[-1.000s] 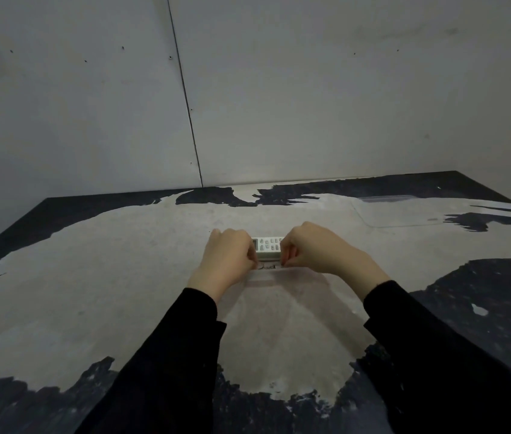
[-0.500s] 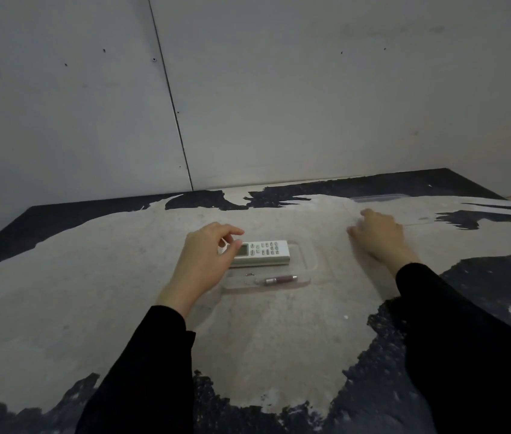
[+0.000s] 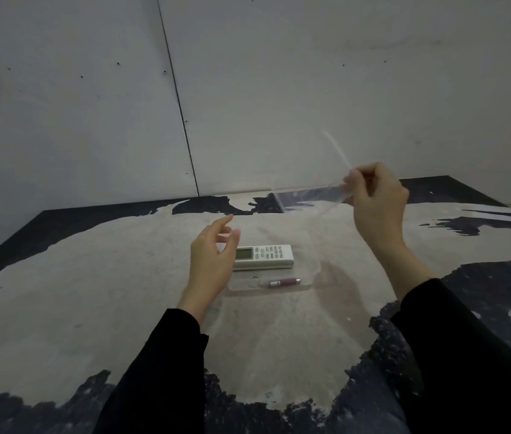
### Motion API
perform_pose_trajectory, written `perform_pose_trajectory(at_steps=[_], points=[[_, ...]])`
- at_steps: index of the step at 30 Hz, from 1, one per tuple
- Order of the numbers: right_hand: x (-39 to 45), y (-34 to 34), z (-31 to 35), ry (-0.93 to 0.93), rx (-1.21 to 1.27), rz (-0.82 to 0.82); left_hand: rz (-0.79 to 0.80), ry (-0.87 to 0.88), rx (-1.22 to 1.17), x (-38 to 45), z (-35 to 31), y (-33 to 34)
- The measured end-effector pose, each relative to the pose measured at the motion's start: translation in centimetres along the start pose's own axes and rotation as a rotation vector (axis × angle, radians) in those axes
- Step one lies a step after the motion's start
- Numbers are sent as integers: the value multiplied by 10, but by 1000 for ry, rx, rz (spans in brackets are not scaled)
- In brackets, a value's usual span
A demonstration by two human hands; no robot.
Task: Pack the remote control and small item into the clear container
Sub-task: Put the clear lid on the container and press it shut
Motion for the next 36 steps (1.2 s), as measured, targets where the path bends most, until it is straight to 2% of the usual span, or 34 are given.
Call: perform_pose_trajectory(at_steps=[3,5,7,12,14,21,26,36], points=[[-22,21,-12,366,428,169,4,-94,-135,-1,1,4],[-38,32,-22,495,498,244,-30,-128,-178,-1,3,2],[-48,37,-31,549,461,278,-68,-145,-175,0,6,-2],[-58,39,-42,360,11,367,-90,-252,-214,-1,18,-6],[-59,37,-45,329,-50,367,-77,-252,-197,0,19,-7],[-74,54,-56,257,-310,574,15,-180,121,1,21,-12],[-78,61,-58,205,-419,638,119,-177,299,0,21,-9],[-82,60,-56,215,-550,752,233,-170,382,-1,18,-3]])
Point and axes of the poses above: each hand's wrist, its own x-axis towards the middle knuckle, its own y-axis out of the palm, z = x × y, the point moved 6 cm from there along x, towards the middle knuckle, and after that the axes turned 3 degrees about z, right-handed, at the moved point
